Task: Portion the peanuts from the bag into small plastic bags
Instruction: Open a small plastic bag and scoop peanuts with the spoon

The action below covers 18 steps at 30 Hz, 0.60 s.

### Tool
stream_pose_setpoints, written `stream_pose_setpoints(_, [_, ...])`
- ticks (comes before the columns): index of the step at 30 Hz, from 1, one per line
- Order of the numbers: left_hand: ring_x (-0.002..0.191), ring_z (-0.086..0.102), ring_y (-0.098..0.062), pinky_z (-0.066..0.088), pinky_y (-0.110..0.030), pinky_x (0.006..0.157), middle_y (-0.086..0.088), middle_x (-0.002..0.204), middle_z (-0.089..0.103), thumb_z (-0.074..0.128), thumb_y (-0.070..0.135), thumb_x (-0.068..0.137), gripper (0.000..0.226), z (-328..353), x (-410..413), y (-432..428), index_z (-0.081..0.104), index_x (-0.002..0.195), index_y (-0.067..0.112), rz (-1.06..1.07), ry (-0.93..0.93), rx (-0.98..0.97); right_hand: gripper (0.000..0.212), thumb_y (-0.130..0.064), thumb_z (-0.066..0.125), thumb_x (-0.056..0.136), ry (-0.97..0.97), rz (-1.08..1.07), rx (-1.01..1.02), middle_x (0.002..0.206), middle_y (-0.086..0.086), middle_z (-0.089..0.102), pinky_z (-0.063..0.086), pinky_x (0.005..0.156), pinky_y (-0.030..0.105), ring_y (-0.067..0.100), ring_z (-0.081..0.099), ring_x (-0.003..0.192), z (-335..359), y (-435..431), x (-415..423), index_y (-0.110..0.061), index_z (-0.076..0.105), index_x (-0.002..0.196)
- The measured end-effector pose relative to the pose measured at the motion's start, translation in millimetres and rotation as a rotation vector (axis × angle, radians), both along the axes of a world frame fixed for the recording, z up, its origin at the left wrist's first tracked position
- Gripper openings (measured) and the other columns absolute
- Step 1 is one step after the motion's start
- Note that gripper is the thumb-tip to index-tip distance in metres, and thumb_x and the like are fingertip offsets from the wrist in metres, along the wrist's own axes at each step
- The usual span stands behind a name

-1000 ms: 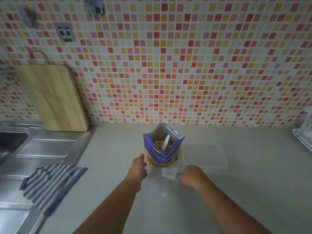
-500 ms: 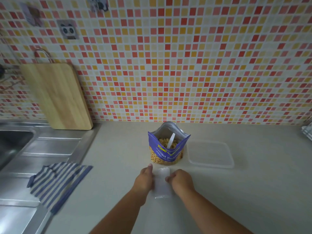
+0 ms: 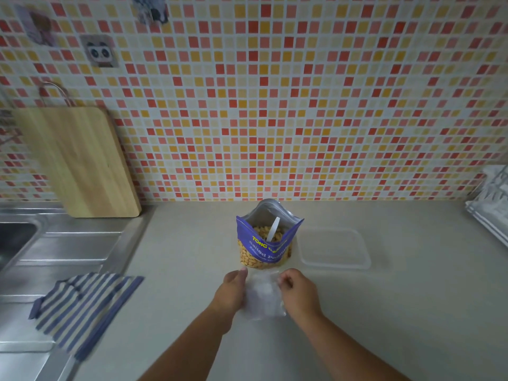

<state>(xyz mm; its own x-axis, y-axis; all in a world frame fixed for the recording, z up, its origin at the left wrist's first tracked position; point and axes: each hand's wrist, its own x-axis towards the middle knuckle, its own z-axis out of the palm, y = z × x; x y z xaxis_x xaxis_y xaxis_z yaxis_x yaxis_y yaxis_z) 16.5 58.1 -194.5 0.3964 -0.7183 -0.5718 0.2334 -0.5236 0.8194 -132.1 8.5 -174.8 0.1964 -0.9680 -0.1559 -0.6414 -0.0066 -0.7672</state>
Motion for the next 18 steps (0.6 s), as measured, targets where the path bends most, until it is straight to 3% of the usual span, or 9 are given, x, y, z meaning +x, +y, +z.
stream_pose_setpoints(3, [0.103,0.055,-0.014,0.041,-0.03,0.093,-0.002,0.114,0.057,0.069,0.04,0.071,0.058,23,-1,9,0.045,0.121,0.023,-0.078,0.04,-0.126,0.025,-0.014,0.061,0.088,-0.134,0.031,0.037,0.059,-0.01,0.055,0.036,0.056,0.015,0.007,0.049,0.058,6,2,-3,-0.025,0.052,0.067])
stream_pose_setpoints(5, [0.095,0.058,-0.01,0.043,-0.025,0.084,-0.001,0.104,0.063,0.069,0.033,0.063,0.058,37,-1,14,0.055,0.117,0.02,-0.159,0.082,-0.198,0.029,-0.013,0.063,0.087,-0.233,0.023,0.088,0.047,-0.012,0.054,0.037,0.056,0.017,0.004,0.044,0.053,10,4,-3,-0.027,0.055,0.063])
stream_pose_setpoints(8, [0.069,0.062,-0.011,0.05,-0.018,0.067,0.0,0.078,0.07,0.069,0.013,0.079,0.014,57,-3,18,0.074,0.092,0.014,-0.247,0.064,-0.299,0.027,-0.008,0.063,0.086,-0.339,0.005,0.118,0.045,-0.014,0.056,0.039,0.059,0.023,0.006,0.045,0.051,18,9,-2,-0.023,0.06,0.064])
stream_pose_setpoints(11, [0.055,0.049,-0.009,0.041,-0.017,0.056,0.005,0.06,0.063,0.07,0.01,0.08,0.013,67,-1,17,0.075,0.07,0.015,-0.183,-0.175,-0.348,0.026,-0.006,0.062,0.086,-0.41,0.0,0.122,0.049,-0.011,0.057,0.039,0.055,0.02,0.008,0.045,0.049,37,16,3,-0.022,0.06,0.066])
stream_pose_setpoints(14, [0.048,0.038,-0.005,0.033,-0.014,0.048,0.01,0.048,0.049,0.078,0.014,0.073,0.019,81,-1,20,0.065,0.059,0.013,-0.105,-0.365,-0.401,0.023,-0.008,0.066,0.083,-0.417,-0.019,-0.005,0.06,-0.009,0.059,0.042,0.058,0.011,-0.001,0.052,0.052,59,24,6,-0.025,0.061,0.069])
stream_pose_setpoints(18, [0.052,0.044,-0.006,0.038,-0.02,0.053,-0.001,0.056,0.056,0.083,0.019,0.068,0.027,94,3,27,0.059,0.06,0.008,-0.1,-0.655,-0.516,0.026,-0.011,0.068,0.08,-0.478,0.018,-0.124,0.064,-0.011,0.062,0.044,0.064,0.011,-0.001,0.054,0.062,96,31,14,-0.03,0.062,0.063])
